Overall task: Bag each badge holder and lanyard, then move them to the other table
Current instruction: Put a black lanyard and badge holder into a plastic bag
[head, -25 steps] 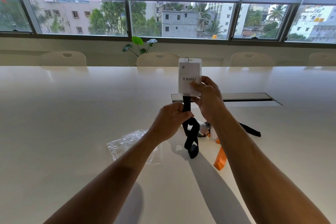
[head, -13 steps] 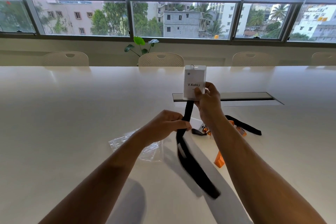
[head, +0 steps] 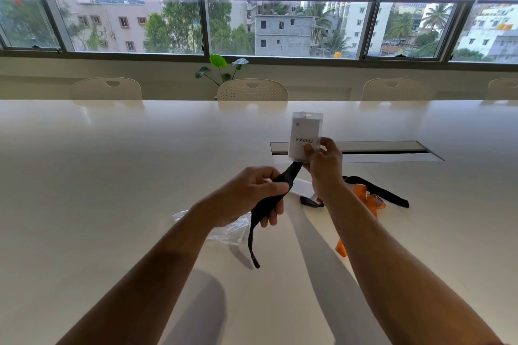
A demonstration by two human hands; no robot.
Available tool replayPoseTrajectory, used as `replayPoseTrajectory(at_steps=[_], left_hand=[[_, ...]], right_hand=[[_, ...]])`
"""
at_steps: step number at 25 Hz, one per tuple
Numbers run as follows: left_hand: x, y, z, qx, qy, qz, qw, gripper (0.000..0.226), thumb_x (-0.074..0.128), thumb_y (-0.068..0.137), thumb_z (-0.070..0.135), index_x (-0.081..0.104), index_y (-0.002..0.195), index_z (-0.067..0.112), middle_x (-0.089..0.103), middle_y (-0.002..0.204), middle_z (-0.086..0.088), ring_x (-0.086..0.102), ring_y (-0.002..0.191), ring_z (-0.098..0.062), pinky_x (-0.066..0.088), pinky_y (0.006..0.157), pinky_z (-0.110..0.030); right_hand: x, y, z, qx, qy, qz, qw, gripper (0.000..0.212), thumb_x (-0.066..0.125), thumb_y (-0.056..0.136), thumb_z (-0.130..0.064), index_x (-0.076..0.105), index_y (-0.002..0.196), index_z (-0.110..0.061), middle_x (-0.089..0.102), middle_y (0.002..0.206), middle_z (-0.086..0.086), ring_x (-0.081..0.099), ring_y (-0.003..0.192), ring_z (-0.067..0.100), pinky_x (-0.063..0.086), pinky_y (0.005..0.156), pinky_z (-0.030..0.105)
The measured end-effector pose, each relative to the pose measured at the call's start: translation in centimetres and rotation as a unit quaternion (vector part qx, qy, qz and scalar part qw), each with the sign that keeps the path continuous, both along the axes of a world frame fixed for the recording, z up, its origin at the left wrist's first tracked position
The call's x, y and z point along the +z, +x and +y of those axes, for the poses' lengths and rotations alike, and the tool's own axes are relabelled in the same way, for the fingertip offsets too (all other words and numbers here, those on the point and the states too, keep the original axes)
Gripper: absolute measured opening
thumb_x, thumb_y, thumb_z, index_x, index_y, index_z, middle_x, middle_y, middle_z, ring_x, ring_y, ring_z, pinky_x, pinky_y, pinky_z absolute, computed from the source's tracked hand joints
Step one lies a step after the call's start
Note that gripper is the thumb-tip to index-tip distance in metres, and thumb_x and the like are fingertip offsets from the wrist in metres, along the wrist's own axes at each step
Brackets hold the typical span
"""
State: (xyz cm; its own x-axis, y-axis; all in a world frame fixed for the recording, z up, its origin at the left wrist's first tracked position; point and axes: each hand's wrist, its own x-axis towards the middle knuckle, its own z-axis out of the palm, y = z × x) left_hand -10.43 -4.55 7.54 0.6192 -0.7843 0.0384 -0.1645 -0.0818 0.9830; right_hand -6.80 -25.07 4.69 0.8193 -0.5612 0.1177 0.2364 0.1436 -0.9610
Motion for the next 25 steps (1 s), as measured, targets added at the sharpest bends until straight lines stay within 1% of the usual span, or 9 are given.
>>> replayPoseTrajectory(at_steps=[3, 5, 7, 11, 14, 17, 20, 22, 25], left_hand=[[1.4, 0.3, -0.2, 0.045, -0.065, -0.041, 0.996, 0.012, 0.056, 0.095, 0.014, 0.06, 0.099, 0.004, 0.068, 0.074, -0.013, 0.065, 0.06, -0.023, 0.052, 0.052, -0.027], [2.0, 0.8, -0.5, 0.106, -0.115, -0.034, 0.987, 0.013, 0.056, 0.095, 0.009, 0.062, 0.1, -0.002, 0.07, 0.077, -0.015, 0.067, 0.065, -0.026, 0.055, 0.057, -0.029], [2.4, 1.5, -0.3, 0.175, -0.146, -0.013, 0.974, 0.012, 0.056, 0.094, 0.004, 0.063, 0.098, -0.004, 0.071, 0.08, -0.016, 0.069, 0.07, -0.026, 0.059, 0.063, -0.032], [2.4, 2.9, 0.4, 0.264, -0.18, 0.069, 0.945, 0.012, 0.054, 0.094, 0.001, 0.061, 0.101, -0.006, 0.071, 0.087, -0.019, 0.072, 0.073, -0.023, 0.06, 0.068, -0.03], [2.0, 3.2, 0.5, 0.292, -0.195, 0.107, 0.93, 0.015, 0.055, 0.093, -0.004, 0.053, 0.108, -0.005, 0.069, 0.096, -0.026, 0.073, 0.08, -0.03, 0.06, 0.069, -0.032], [1.8, 3.7, 0.8, 0.316, -0.187, 0.109, 0.924, 0.027, 0.055, 0.091, -0.007, 0.047, 0.115, 0.004, 0.07, 0.097, -0.026, 0.073, 0.083, -0.032, 0.061, 0.073, -0.035], [1.3, 4.2, 1.4, 0.325, -0.148, 0.096, 0.929, 0.028, 0.055, 0.092, -0.006, 0.052, 0.117, 0.004, 0.071, 0.097, -0.023, 0.072, 0.074, -0.026, 0.061, 0.066, -0.033], [1.0, 4.2, 1.6, 0.32, -0.127, 0.085, 0.935, 0.025, 0.055, 0.091, -0.005, 0.057, 0.114, 0.004, 0.073, 0.095, -0.019, 0.071, 0.066, -0.022, 0.059, 0.057, -0.029], [0.5, 4.3, 1.7, 0.307, -0.095, 0.041, 0.946, 0.022, 0.054, 0.087, -0.008, 0.066, 0.1, 0.005, 0.074, 0.09, -0.011, 0.065, 0.057, -0.018, 0.049, 0.048, -0.024]], right_hand=[[-1.4, -0.8, 1.6, 0.036, -0.072, 0.015, 0.997, 0.023, 0.053, 0.09, 0.005, 0.055, 0.095, -0.017, 0.067, 0.092, 0.006, 0.065, 0.088, 0.028, 0.058, 0.083, 0.049], [-2.6, -1.7, 2.5, 0.089, -0.096, 0.019, 0.991, 0.027, 0.054, 0.085, 0.01, 0.059, 0.093, -0.015, 0.069, 0.081, 0.006, 0.066, 0.081, 0.029, 0.056, 0.079, 0.051], [-3.6, -2.6, 3.1, 0.148, -0.104, 0.032, 0.983, 0.021, 0.061, 0.086, 0.008, 0.061, 0.093, -0.013, 0.072, 0.075, 0.004, 0.068, 0.076, 0.027, 0.056, 0.079, 0.05], [-4.8, -4.1, 3.2, 0.228, -0.092, 0.034, 0.969, 0.018, 0.065, 0.084, 0.009, 0.06, 0.093, -0.006, 0.071, 0.086, 0.01, 0.07, 0.08, 0.025, 0.059, 0.079, 0.041], [-4.9, -4.8, 3.0, 0.291, -0.101, 0.034, 0.951, 0.017, 0.062, 0.085, 0.01, 0.058, 0.096, -0.002, 0.068, 0.091, 0.014, 0.068, 0.084, 0.027, 0.058, 0.083, 0.044], [-5.0, -5.5, 3.1, 0.329, -0.108, 0.035, 0.937, 0.016, 0.061, 0.085, 0.011, 0.059, 0.094, -0.002, 0.071, 0.086, 0.01, 0.069, 0.081, 0.024, 0.059, 0.081, 0.041], [-5.1, -6.1, 2.9, 0.338, -0.067, 0.026, 0.938, 0.018, 0.064, 0.08, 0.008, 0.059, 0.094, -0.001, 0.067, 0.084, 0.013, 0.065, 0.076, 0.025, 0.059, 0.076, 0.037], [-5.2, -6.3, 2.8, 0.345, -0.049, 0.021, 0.937, 0.022, 0.067, 0.074, 0.001, 0.058, 0.094, 0.0, 0.063, 0.083, 0.015, 0.06, 0.076, 0.027, 0.057, 0.075, 0.036], [-5.1, -6.4, 2.9, 0.352, -0.031, 0.009, 0.935, 0.02, 0.065, 0.074, 0.0, 0.059, 0.093, -0.001, 0.065, 0.079, 0.011, 0.062, 0.074, 0.023, 0.057, 0.073, 0.035]])
